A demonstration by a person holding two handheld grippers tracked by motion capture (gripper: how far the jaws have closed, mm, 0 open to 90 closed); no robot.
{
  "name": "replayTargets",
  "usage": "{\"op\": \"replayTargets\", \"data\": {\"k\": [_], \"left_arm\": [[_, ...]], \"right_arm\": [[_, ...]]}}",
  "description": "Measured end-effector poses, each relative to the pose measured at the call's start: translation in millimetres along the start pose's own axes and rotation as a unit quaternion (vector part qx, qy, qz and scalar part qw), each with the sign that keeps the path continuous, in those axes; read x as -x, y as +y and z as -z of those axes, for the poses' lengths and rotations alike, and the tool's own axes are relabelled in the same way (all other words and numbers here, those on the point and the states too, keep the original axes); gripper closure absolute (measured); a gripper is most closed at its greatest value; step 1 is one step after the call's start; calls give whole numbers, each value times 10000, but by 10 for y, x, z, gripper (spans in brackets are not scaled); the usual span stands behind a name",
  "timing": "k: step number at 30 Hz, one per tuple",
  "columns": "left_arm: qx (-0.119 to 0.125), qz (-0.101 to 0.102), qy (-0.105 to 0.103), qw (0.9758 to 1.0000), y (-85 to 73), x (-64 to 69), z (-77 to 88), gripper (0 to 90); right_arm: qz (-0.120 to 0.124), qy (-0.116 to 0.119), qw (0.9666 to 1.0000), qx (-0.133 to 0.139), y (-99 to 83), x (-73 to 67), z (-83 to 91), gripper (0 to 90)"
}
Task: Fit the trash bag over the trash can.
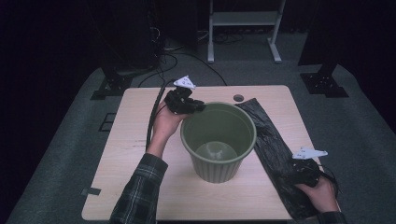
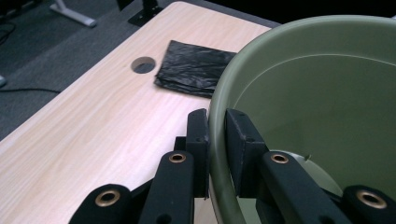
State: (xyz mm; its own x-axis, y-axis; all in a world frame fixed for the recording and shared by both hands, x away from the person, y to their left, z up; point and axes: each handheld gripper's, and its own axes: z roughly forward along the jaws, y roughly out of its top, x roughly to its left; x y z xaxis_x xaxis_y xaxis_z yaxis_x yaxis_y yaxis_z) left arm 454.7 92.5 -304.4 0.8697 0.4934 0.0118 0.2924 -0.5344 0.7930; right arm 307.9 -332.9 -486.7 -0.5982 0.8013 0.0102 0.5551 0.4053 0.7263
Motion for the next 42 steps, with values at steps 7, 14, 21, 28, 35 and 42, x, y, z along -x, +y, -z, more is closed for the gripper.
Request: {"op": "replayTargets", "data": {"k": [7,14,21,28,35,42], "left_arm": [[539,451,-13,9975,-29,-141,7,635],[848,588,-85,9946,-37,-102,259,251],[916,427,184,9947,-141,-9,658,42],[1071,393,388,9927,-511,116,1083,0],[1153,492,653,9900,-964,181,1334,0],[1051,567,724,9902,-1385,325,1295,0]], "right_arm": [[-19,-53,9998,-164,42,-7,3,103],[-57,-279,9996,-86,212,-1,-32,102],[-145,-179,9997,9,320,14,-95,97],[-105,-188,9997,-70,341,16,-180,96],[-189,-189,9992,-306,317,33,-243,132],[-196,-184,9995,-152,284,34,-153,539]]}}
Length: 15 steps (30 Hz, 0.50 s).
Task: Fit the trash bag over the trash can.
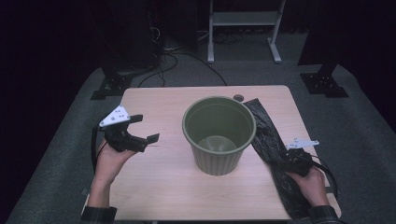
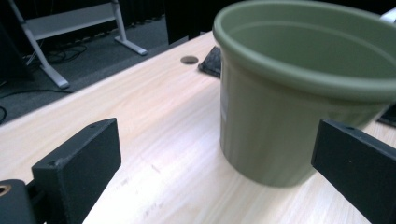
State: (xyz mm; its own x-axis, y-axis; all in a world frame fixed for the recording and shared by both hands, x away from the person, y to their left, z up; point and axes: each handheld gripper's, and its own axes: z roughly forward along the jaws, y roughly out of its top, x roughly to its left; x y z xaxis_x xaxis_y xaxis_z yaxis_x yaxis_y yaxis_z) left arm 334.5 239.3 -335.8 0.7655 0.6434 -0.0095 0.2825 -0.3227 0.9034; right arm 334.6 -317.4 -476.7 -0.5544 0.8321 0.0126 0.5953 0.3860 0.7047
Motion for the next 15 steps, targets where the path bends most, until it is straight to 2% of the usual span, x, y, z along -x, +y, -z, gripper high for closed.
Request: {"op": "replayTargets", "data": {"k": [4,6,9,10,11,15], "left_arm": [[-153,-9,-31,9999,-272,94,-75,0],[-227,-5,-52,9997,-433,135,-138,0],[-337,62,-91,9994,-655,173,-222,0],[-469,108,-187,9987,-766,191,-281,0],[-469,108,-187,9987,-766,191,-281,0],[-560,173,-293,9978,-973,245,-379,0]], "right_arm": [[9,43,10000,12,-2,5,15,791],[20,60,10000,26,-8,12,18,878],[32,80,10000,33,-11,17,19,895],[75,68,9999,38,-11,12,23,898],[75,68,9999,38,-11,12,23,898],[96,113,9995,287,3,18,99,898]]}}
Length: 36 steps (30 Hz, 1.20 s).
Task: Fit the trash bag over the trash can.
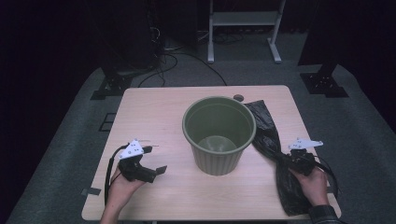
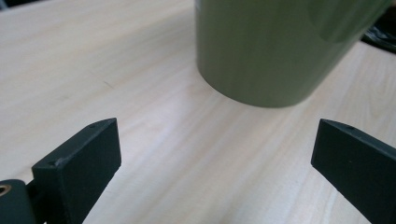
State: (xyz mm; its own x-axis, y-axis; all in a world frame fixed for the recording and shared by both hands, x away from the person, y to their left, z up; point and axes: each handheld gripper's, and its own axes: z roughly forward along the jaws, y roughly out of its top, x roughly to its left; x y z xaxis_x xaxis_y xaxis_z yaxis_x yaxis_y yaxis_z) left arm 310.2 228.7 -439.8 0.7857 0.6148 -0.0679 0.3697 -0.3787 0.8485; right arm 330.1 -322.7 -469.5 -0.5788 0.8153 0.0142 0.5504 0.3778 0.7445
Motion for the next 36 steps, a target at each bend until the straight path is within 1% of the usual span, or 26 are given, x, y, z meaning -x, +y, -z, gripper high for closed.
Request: {"op": "replayTargets", "data": {"k": [1,2,4,5,6,8,9,10,11,12,14,15,16,18,21,22,23,24,25,26,28,29,33,34,35,36], "left_arm": [[-83,-2,-1,10000,-56,6,-48,0],[-83,-2,-1,10000,-56,6,-48,0],[-102,36,73,9999,-125,3,-106,0],[-136,18,114,9998,-147,5,-133,0],[-222,9,129,9997,-159,8,-162,0],[-232,13,102,9997,-191,23,-217,0],[-232,13,102,9997,-191,23,-217,0],[-298,-17,102,9995,-198,27,-237,0],[-365,-77,127,9992,-207,33,-261,0],[-412,-104,155,9990,-218,36,-281,0],[-488,-96,139,9987,-236,33,-312,0],[-527,-111,143,9984,-247,33,-324,0],[-596,-132,169,9980,-258,34,-339,0],[-632,-137,174,9978,-268,33,-351,0],[-654,-141,169,9976,-266,30,-353,0],[-673,-122,160,9975,-265,24,-356,0],[-707,-74,148,9974,-264,18,-365,0],[-746,-57,148,9971,-262,15,-374,0],[-860,-67,130,9962,-258,12,-392,0],[-969,-79,122,9952,-254,15,-406,0],[-1067,-252,242,9937,-251,52,-428,0],[-1086,-304,276,9932,-252,68,-437,0],[-1088,-302,266,9932,-252,68,-436,0],[-1083,-297,265,9933,-252,68,-437,0],[-1096,-311,264,9931,-251,67,-435,0],[-1094,-309,265,9932,-251,67,-436,0]], "right_arm": [[7,60,9999,139,24,4,57,898],[7,60,9999,139,24,4,57,898],[-44,188,9992,343,46,17,119,898],[-36,199,9989,423,57,17,152,898],[-9,204,9986,491,71,16,183,898],[1,270,9973,682,108,23,267,898],[1,270,9973,682,108,23,267,898],[20,281,9966,772,122,25,299,898],[38,356,9948,958,152,29,370,898],[38,356,9948,958,152,29,370,898],[79,433,9927,1121,187,30,444,898],[79,433,9927,1121,187,30,444,898],[103,431,9920,1183,201,30,472,898],[99,526,9892,1363,233,44,540,898],[119,615,9862,1531,287,63,616,897],[157,683,9842,1628,331,65,665,897],[191,703,9833,1666,359,65,696,897],[191,703,9833,1666,359,65,696,897],[204,756,9811,1769,402,63,750,898],[204,756,9811,1769,402,63,750,898],[203,783,9792,1863,440,65,802,898],[202,802,9774,1944,467,69,839,898],[224,912,9718,2164,577,82,961,898],[244,936,9709,2189,602,84,983,898],[282,942,9697,2237,646,82,1019,898],[323,987,9676,2301,712,79,1067,898]]}}
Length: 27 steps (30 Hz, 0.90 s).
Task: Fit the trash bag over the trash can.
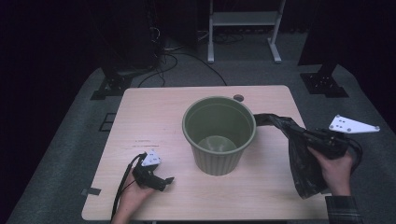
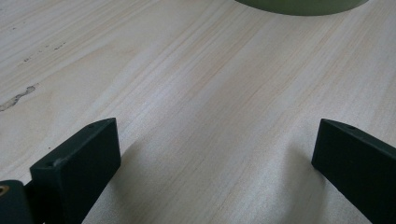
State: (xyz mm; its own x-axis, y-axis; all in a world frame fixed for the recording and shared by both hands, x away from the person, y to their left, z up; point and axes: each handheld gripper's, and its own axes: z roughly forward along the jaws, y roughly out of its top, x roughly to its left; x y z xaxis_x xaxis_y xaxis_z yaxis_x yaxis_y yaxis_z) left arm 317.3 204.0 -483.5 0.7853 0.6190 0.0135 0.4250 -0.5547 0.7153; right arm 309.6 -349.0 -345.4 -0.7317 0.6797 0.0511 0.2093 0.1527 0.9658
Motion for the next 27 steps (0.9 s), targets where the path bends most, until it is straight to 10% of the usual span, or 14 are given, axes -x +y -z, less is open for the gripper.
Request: {"op": "replayTargets", "data": {"k": [27], "left_arm": [[4,-5,-5,10000,6,-1,-6,0]], "right_arm": [[594,869,9911,816,1071,-271,-127,898]]}}
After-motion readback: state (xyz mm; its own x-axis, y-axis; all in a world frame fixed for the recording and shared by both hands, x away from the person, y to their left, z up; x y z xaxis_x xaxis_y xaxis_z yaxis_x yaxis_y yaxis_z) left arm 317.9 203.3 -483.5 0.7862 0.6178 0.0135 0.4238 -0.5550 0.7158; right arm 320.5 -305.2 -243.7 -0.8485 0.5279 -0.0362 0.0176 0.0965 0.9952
